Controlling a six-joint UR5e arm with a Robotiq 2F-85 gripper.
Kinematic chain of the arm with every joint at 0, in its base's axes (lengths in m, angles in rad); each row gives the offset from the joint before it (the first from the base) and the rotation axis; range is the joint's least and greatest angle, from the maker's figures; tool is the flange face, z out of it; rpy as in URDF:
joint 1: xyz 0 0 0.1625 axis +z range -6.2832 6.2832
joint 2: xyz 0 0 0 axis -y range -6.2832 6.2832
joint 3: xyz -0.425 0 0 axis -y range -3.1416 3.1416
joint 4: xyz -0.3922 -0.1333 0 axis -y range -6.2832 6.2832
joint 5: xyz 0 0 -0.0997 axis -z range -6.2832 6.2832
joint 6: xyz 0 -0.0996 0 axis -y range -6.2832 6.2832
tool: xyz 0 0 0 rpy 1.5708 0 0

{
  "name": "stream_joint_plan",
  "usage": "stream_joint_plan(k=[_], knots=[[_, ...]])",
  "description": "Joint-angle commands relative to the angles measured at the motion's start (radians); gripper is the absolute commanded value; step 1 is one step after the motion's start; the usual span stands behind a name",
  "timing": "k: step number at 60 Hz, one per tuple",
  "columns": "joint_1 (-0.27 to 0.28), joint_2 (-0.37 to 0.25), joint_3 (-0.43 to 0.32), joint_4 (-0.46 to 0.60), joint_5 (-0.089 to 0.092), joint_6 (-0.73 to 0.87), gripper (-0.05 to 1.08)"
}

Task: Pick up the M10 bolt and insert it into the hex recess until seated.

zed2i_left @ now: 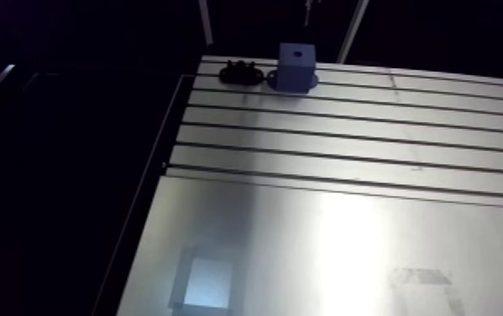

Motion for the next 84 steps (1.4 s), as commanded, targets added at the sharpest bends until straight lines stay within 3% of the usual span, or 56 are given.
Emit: stream_joint_plan(k=[1, 13, 84], knots=[[0.001, 0.007, 0.015, -0.011, 0.000, 0.010, 0.91], [0.004, 0.022, 0.023, -0.062, 0.003, 0.007, 0.91], [-0.001, 0.051, 0.057, -0.101, 0.003, 0.009, 0.91]])
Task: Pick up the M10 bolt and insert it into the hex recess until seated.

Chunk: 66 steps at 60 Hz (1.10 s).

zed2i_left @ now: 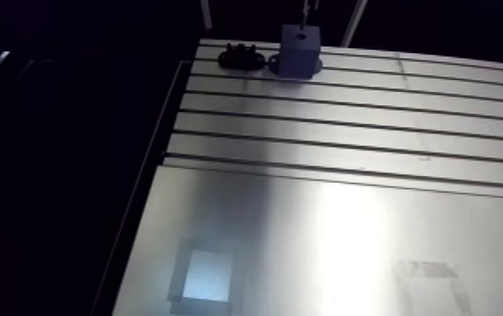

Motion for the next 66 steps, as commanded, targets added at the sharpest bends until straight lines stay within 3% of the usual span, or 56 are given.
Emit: stream_joint_plan(k=[1, 66], knots=[[-0.003, 0.001, 0.009, -0.004, 0.000, 0.001, 0.91], [0.000, 0.014, 0.011, -0.024, 0.002, -0.001, 0.91]])
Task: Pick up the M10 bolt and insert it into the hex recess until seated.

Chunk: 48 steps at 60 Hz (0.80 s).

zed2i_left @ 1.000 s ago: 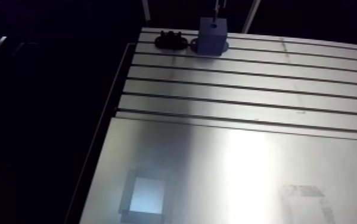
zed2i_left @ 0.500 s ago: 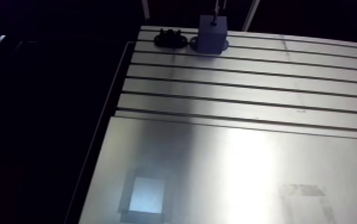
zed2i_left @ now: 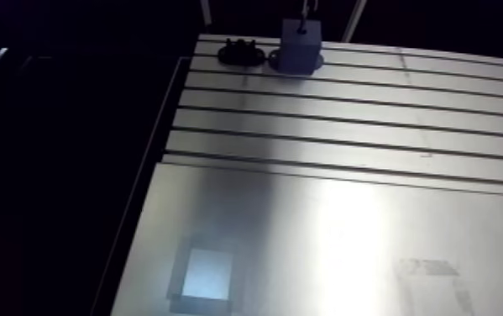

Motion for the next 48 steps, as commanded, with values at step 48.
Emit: stream_joint_plan(k=[48], knots=[[-0.001, 0.008, 0.008, -0.003, -0.003, 0.000, 0.91]])
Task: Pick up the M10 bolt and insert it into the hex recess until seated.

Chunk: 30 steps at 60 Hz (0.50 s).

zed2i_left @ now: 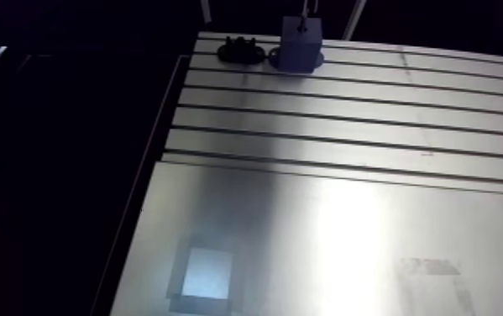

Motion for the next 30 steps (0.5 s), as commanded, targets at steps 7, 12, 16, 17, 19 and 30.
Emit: stream_joint_plan(k=[7, 12, 16, 17, 19, 30], knots=[[0.001, 0.002, 0.002, 0.000, -0.002, 0.000, 0.91], [0.001, 0.002, 0.002, 0.000, -0.002, 0.000, 0.91], [0.002, 0.003, 0.003, 0.000, -0.002, 0.000, 0.91], [0.003, 0.003, 0.005, 0.000, -0.002, 0.000, 0.91], [0.003, 0.003, 0.006, 0.000, -0.002, 0.000, 0.91], [0.004, 0.002, 0.010, 0.000, -0.002, 0.000, 0.91]])
